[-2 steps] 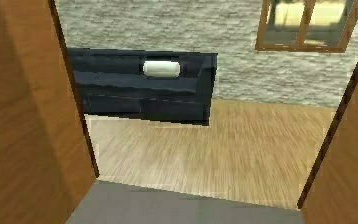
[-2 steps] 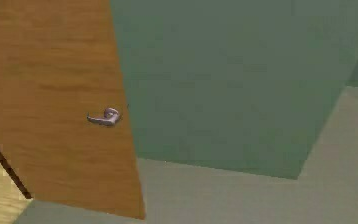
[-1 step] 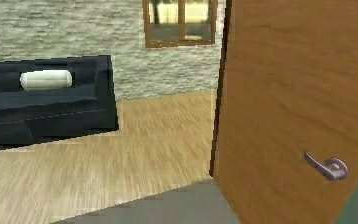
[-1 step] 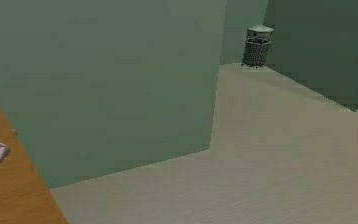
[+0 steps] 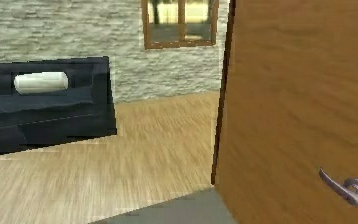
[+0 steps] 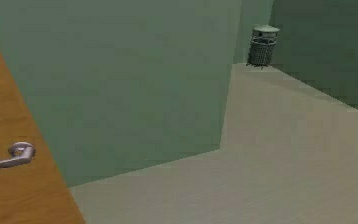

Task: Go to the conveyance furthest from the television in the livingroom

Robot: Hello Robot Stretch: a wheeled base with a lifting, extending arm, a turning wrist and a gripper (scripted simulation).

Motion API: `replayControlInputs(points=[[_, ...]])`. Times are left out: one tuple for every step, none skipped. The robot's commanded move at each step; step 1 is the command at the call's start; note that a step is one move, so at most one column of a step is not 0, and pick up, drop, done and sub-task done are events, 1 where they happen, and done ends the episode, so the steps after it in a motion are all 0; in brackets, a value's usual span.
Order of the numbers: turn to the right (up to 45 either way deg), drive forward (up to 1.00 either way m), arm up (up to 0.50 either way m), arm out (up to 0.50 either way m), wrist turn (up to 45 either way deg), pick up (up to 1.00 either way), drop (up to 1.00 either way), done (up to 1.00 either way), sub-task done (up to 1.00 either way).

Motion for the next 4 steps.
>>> replayControlInputs(points=[[-18.0, 0.00, 0.00, 0.00, 0.0, 0.00, 0.00, 0.00, 0.00], [0.0, 0.65, 0.00, 0.00, 0.0, 0.00, 0.00, 0.00, 0.00], [15.0, 0.00, 0.00, 0.00, 0.0, 0.00, 0.00, 0.00, 0.00], [0.0, 1.00, 0.00, 0.00, 0.0, 0.00, 0.00, 0.00, 0.00]])
